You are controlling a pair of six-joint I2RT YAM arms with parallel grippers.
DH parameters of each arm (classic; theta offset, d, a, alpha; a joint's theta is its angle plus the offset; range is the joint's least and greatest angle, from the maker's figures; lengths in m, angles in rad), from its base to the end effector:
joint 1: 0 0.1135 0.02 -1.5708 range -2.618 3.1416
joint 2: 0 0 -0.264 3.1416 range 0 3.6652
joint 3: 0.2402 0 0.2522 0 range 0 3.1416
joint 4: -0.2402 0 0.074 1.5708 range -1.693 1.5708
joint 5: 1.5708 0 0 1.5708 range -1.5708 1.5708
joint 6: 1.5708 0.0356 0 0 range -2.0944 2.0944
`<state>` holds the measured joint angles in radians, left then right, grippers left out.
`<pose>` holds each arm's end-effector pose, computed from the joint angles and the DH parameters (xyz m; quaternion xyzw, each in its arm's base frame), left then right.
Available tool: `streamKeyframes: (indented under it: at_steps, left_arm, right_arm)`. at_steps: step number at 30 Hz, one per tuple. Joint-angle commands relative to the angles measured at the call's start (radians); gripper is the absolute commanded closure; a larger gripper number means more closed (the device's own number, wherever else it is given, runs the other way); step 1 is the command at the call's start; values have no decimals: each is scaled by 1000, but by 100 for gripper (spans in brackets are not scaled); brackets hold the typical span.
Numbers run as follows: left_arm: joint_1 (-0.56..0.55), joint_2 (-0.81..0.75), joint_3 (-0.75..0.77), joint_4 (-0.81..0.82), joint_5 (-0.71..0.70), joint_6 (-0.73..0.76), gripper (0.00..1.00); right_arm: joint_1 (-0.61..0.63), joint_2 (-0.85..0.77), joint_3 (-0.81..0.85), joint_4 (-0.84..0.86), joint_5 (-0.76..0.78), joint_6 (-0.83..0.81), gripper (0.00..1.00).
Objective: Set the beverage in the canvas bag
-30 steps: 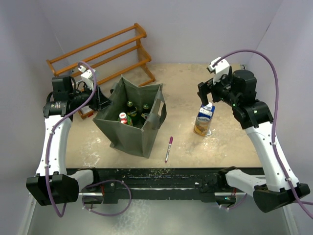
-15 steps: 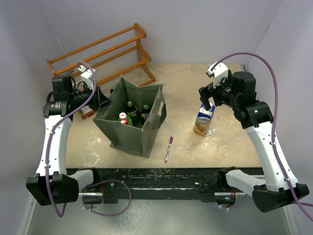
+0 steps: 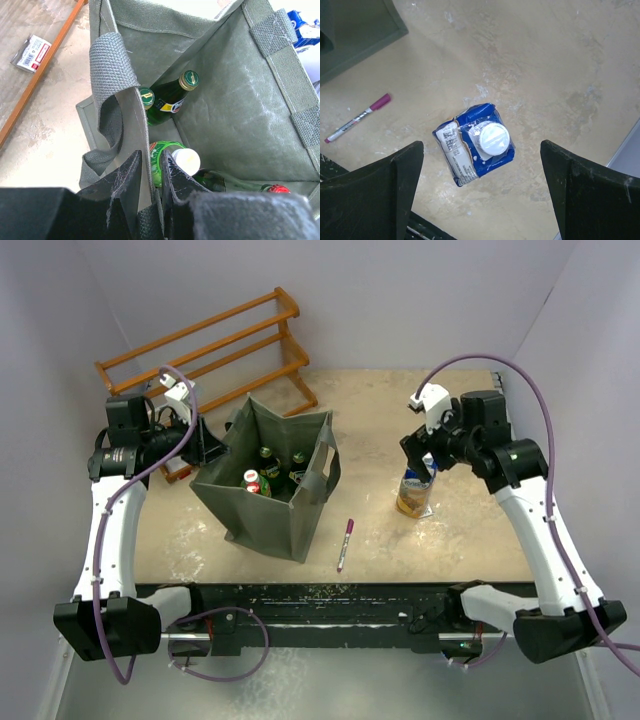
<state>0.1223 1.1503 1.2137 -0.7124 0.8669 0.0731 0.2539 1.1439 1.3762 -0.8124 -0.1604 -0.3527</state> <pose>0.2318 0.0011 0.3712 0.1668 0.8172 -0.3350 0.4384 0.2179 0.0624 0.4088 -0.2983 0.8256 0.0470 0.4767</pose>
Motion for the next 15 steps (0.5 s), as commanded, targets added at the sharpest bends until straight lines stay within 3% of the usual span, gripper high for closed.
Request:
streamKeyframes:
  at_steps: [1, 15]
  left_arm:
    - [5, -26, 0, 25, 6, 20, 75]
    - [5, -12, 9, 25, 3, 19, 75]
  right_arm:
    - [-7, 17, 17, -40, -26, -60, 0]
    - [-18, 168, 15, -128, -97, -168, 0]
